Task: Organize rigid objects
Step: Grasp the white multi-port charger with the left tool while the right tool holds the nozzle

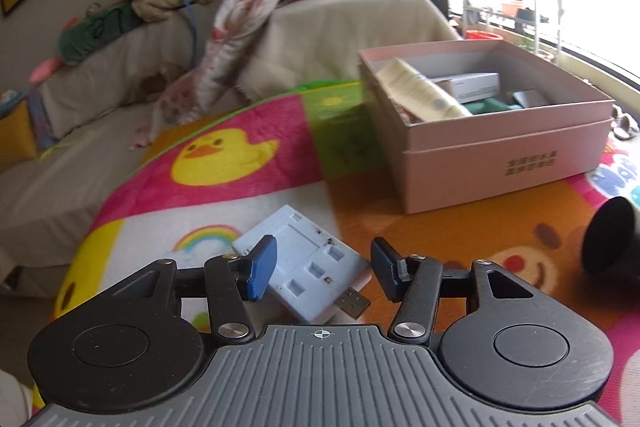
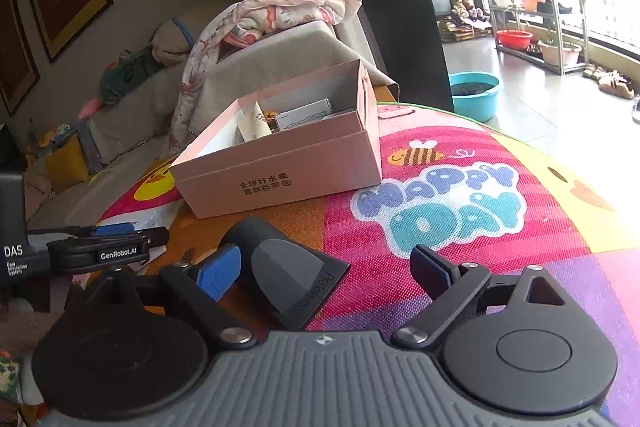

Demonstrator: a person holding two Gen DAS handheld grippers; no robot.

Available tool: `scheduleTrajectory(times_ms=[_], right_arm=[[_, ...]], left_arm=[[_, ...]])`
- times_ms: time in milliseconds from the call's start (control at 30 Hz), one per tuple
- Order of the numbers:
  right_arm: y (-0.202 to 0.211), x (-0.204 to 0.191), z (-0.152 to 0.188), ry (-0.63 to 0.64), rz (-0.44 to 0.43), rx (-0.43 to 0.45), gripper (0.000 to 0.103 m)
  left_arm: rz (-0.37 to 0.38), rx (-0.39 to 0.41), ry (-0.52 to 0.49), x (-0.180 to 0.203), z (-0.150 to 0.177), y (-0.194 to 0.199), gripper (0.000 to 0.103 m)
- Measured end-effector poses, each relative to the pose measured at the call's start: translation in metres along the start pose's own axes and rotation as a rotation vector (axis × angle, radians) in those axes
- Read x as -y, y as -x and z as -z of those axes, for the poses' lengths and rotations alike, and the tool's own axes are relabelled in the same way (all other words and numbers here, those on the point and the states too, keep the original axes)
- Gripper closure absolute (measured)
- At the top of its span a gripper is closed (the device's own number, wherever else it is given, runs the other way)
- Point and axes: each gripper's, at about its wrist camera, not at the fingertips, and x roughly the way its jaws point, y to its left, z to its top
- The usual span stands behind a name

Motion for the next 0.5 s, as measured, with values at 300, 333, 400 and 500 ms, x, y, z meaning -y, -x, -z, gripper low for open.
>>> scheduleTrajectory(times_ms=[300,333,400,500], right_arm=[[-0.006,0.011,-0.001,-0.067,-0.018,-0.031,0.01],[-0.006,0.01,-0.001,-0.061,-0.015,-0.03,0.01],[-0.006,0.008,-0.001,-0.054,-0.01,-0.031,0.01],[-0.006,0.008,-0.001,-0.049,-0.006,-0.036,0.009]], left_arm=[[0.0,0.017,0.227,-0.039,-0.006,0.017,0.047],[-0.013,0.017,0.254,-0.044,-0.004,0.019,0.047],[0.009,-0.016,0.331,-0.055,0.0,0.018,0.049],[0.083,-0.072,0.416,-0.064,0.003,0.006,0.049]])
